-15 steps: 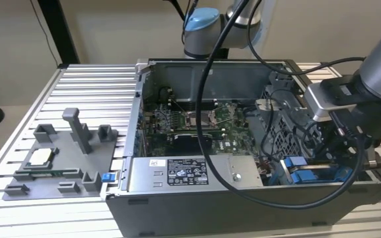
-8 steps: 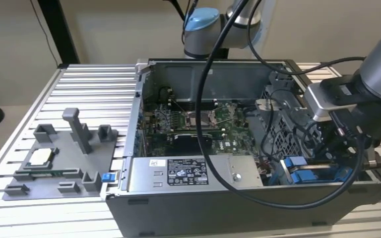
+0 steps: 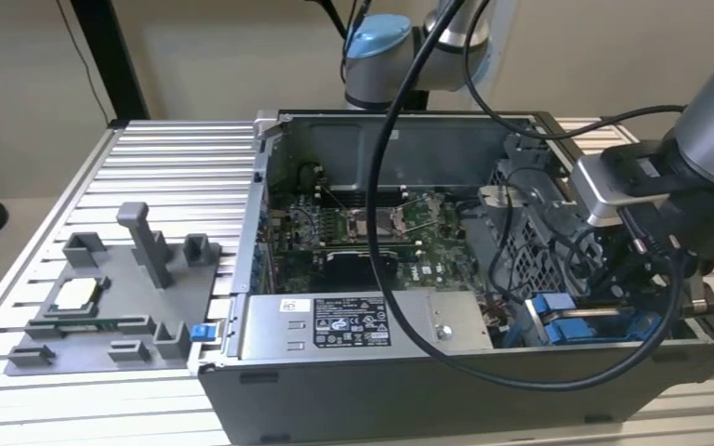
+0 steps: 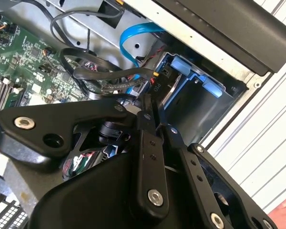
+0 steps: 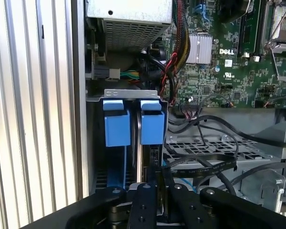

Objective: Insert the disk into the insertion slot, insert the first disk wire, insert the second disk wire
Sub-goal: 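Insert the second disk wire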

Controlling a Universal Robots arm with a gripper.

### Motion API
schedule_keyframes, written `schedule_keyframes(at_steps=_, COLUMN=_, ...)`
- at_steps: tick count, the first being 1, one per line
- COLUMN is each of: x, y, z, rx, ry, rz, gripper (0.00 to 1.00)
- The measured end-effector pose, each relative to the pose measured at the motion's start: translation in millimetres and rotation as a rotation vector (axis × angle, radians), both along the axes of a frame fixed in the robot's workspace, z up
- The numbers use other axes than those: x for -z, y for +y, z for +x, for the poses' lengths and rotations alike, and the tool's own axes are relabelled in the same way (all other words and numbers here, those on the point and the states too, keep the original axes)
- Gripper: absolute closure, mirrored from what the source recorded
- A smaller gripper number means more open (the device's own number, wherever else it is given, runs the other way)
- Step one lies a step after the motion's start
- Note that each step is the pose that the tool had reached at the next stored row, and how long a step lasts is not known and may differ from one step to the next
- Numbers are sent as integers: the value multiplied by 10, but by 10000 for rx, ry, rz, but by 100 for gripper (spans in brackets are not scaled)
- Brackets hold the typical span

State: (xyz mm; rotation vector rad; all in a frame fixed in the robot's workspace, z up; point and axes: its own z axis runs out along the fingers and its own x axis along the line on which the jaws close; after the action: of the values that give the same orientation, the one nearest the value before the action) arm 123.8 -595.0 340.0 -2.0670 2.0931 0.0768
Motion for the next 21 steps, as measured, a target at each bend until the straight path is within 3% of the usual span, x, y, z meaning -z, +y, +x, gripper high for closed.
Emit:
schedule_keyframes(at_steps=7, x=29, y=4, z=-1, rx=3, ry=-76, rz=-7, gripper=100)
schedule_keyframes(at_steps=13, x=34, y=5, z=0, rx=1, ry=-78, rz=24, gripper=100)
schedule_keyframes(at_steps=21, x=124, y=8, z=-2, rx=8, ry=-77, rz=0, gripper=100)
